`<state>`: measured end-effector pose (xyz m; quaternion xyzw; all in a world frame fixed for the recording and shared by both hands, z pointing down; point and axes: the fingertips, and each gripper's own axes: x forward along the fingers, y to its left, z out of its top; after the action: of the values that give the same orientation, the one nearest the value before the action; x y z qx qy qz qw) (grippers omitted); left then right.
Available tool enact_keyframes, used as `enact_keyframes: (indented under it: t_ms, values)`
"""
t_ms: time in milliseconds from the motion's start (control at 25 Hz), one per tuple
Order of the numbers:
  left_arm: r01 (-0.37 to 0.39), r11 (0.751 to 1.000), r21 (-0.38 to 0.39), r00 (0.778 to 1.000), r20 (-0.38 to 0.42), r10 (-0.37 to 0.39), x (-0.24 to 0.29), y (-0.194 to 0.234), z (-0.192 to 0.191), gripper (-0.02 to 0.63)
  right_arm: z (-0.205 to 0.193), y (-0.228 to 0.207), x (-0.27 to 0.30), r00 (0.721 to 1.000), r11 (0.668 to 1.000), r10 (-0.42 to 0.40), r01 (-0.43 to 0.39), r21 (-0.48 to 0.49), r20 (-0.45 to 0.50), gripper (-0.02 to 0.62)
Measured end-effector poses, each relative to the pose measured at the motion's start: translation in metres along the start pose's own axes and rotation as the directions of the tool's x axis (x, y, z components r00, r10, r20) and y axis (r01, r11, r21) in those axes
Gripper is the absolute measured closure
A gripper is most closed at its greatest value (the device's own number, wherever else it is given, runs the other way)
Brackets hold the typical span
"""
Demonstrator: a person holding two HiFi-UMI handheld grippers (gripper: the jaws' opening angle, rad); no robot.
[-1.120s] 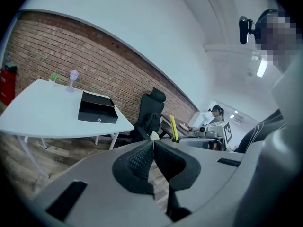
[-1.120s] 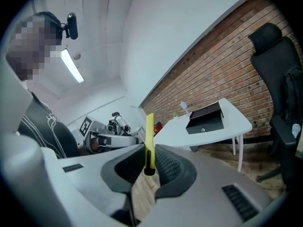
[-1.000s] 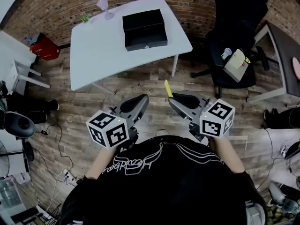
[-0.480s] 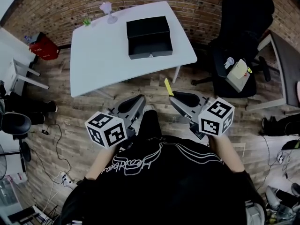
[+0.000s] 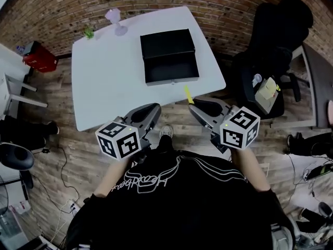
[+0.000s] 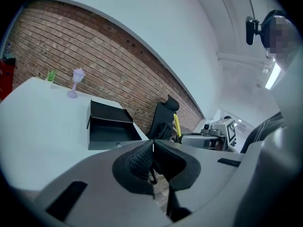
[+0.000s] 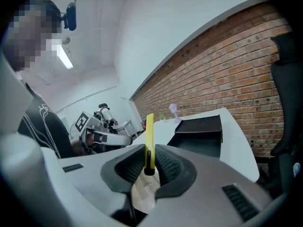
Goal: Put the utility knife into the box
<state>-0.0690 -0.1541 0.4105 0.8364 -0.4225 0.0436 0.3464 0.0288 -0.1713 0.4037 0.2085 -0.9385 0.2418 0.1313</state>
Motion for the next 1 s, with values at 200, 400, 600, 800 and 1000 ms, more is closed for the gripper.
enact_keyframes:
  t_ms: [200, 400, 600, 800, 1000]
  values:
    - [0.015, 1.0, -0.001, 1.0, -0.021, -0.015, 0.015, 0.034, 0.03, 0.574, 0.019, -0.026, 0.037, 0.999, 1.0, -0.029, 0.029, -0.009, -0.039, 0.529]
    - [0.033, 0.999, -0.008, 0.999, -0.032, -0.033, 0.033, 0.061, 0.053, 0.574, 0.029, -0.055, 0.062, 0.993, 0.996, -0.071, 0.066, -0.055, -0.098, 0.529]
    - [0.041, 0.999, -0.01, 0.998, -0.044, -0.042, 0.047, 0.085, 0.068, 0.574, 0.024, -0.085, 0.093, 0.973, 0.987, -0.114, 0.089, -0.131, -0.2, 0.529]
    - [0.042, 0.999, -0.008, 0.997, -0.058, -0.043, 0.056, 0.109, 0.079, 0.574, 0.01, -0.104, 0.12, 0.951, 0.987, -0.119, 0.083, -0.134, -0.286, 0.529]
    - [0.031, 0.999, -0.013, 0.996, -0.083, -0.032, 0.063, 0.132, 0.08, 0.574, -0.002, -0.12, 0.138, 0.917, 0.98, -0.145, 0.082, -0.181, -0.371, 0.528]
